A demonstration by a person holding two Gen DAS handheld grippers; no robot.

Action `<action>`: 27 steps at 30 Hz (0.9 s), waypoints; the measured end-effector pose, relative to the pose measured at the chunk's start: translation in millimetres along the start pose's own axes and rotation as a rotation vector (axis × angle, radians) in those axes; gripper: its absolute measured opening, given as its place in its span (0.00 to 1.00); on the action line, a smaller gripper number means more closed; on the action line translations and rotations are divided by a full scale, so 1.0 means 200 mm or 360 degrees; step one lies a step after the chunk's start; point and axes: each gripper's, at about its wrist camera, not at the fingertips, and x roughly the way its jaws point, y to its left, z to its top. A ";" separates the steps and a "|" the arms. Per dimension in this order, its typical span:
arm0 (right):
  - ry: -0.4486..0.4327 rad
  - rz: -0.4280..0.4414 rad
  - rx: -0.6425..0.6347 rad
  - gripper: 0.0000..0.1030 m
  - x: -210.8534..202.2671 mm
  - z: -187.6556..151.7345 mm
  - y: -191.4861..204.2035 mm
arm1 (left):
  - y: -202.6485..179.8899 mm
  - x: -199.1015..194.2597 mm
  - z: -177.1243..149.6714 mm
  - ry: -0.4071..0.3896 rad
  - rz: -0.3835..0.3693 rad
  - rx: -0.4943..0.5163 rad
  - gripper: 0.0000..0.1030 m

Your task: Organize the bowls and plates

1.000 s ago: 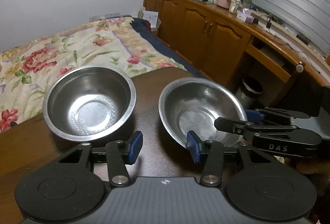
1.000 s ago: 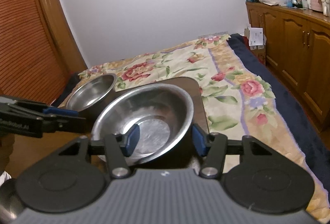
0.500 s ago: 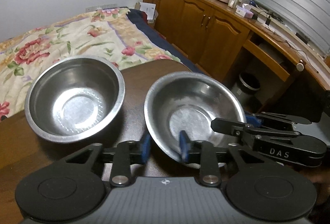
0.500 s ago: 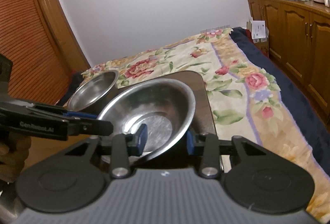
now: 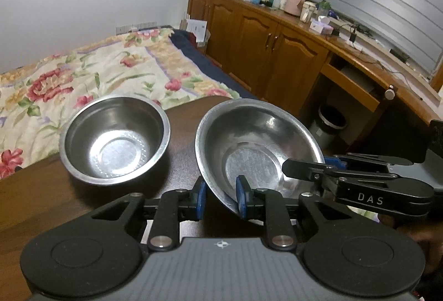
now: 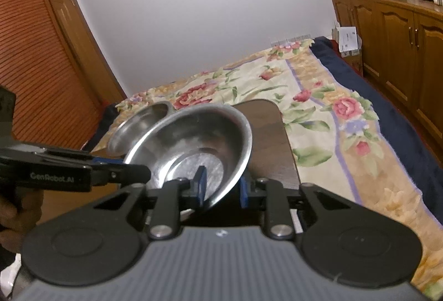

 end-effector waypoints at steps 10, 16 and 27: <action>-0.0066 0.0002 -0.0054 0.25 -0.13 0.01 0.12 | -0.03 -0.21 -0.04 -0.0099 -0.0001 0.0024 0.24; -0.0116 0.0012 -0.0072 0.25 -0.21 0.02 0.19 | -0.06 -0.37 -0.07 -0.0178 -0.0005 0.0044 0.24; -0.0198 0.0010 -0.0108 0.25 -0.35 -0.03 0.32 | -0.09 -0.57 -0.20 -0.0254 -0.0012 0.0070 0.25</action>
